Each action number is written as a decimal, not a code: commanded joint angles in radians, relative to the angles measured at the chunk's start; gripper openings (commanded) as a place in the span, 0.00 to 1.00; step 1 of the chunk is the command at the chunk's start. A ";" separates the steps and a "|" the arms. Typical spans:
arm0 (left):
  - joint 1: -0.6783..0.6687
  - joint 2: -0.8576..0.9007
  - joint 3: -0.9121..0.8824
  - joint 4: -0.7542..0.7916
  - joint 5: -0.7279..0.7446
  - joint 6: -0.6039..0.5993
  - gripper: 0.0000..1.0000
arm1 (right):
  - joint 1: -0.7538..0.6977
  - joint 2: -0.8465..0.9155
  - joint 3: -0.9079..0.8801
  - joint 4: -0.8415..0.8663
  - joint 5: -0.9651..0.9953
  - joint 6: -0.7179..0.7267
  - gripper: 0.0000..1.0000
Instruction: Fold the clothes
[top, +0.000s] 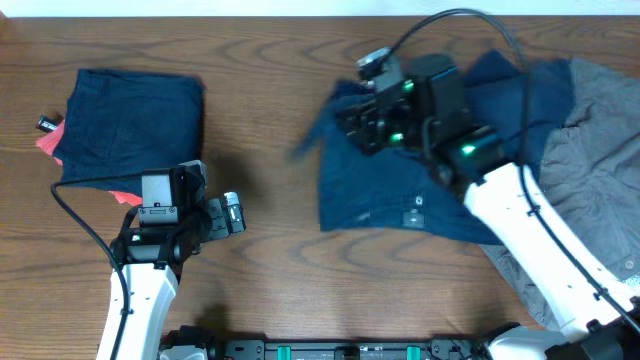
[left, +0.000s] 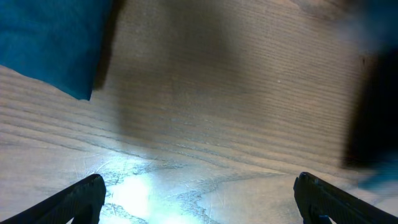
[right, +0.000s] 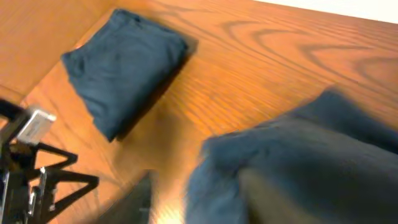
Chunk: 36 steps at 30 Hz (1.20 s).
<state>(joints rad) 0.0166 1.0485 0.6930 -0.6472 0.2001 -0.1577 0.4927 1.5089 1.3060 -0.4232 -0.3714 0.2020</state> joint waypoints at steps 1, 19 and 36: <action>0.000 0.003 0.021 0.001 0.002 -0.005 0.98 | 0.026 0.016 -0.005 -0.034 0.136 0.011 0.69; -0.058 0.039 -0.014 0.109 0.214 -0.277 0.98 | -0.364 0.015 -0.005 -0.674 0.693 0.291 0.99; -0.429 0.479 -0.018 0.450 0.215 -0.673 0.98 | -0.553 0.015 -0.005 -0.772 0.652 0.291 0.99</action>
<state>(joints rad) -0.3767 1.4700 0.6895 -0.2321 0.4137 -0.7181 -0.0521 1.5211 1.2995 -1.1912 0.2810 0.4717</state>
